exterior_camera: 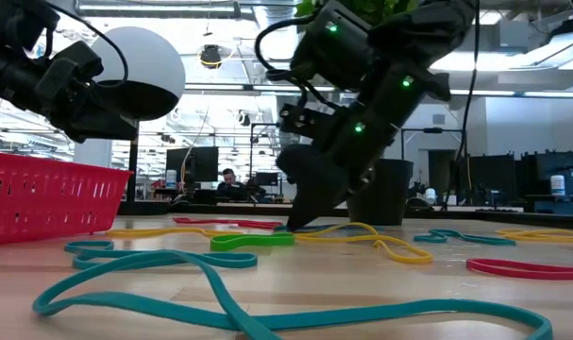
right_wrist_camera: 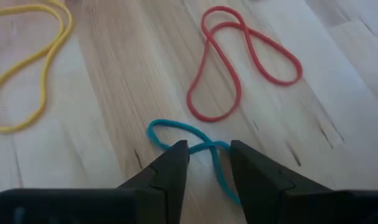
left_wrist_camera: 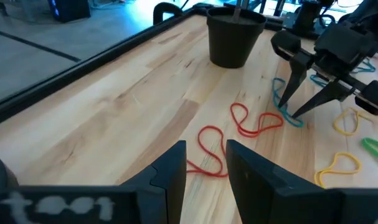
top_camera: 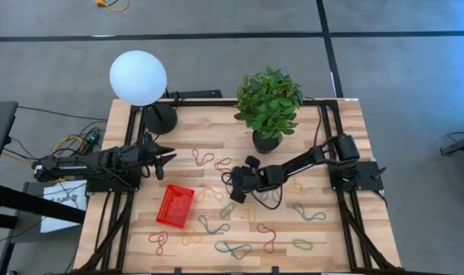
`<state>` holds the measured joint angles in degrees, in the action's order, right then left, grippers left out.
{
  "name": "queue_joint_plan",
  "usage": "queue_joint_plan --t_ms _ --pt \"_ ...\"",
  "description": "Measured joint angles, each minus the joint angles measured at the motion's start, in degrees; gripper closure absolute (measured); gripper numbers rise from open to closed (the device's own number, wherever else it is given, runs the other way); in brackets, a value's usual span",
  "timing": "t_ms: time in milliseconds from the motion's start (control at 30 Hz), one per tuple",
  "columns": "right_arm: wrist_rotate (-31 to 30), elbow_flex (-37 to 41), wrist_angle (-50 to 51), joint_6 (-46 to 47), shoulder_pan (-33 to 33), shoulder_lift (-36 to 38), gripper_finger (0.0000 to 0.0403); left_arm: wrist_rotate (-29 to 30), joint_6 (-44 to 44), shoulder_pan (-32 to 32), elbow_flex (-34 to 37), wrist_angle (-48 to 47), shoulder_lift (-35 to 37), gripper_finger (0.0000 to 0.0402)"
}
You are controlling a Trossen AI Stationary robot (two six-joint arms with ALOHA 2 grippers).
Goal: Pick and place items into bin
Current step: Put the blue rubber band into the red bin
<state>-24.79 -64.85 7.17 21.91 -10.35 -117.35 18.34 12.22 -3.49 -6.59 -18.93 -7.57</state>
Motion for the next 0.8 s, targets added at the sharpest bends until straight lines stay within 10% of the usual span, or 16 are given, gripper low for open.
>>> queue_joint_plan --t_ms 300,800 --pt "2.9 -4.6 2.8 -1.0 -0.9 -1.9 0.0393 0.0 0.9 0.0 -0.1 -1.0 0.0 0.0298" --pt "3.1 -26.8 2.2 -7.9 -5.9 1.7 0.0402 0.2 2.0 0.0 -0.1 -1.0 0.0 0.0298"
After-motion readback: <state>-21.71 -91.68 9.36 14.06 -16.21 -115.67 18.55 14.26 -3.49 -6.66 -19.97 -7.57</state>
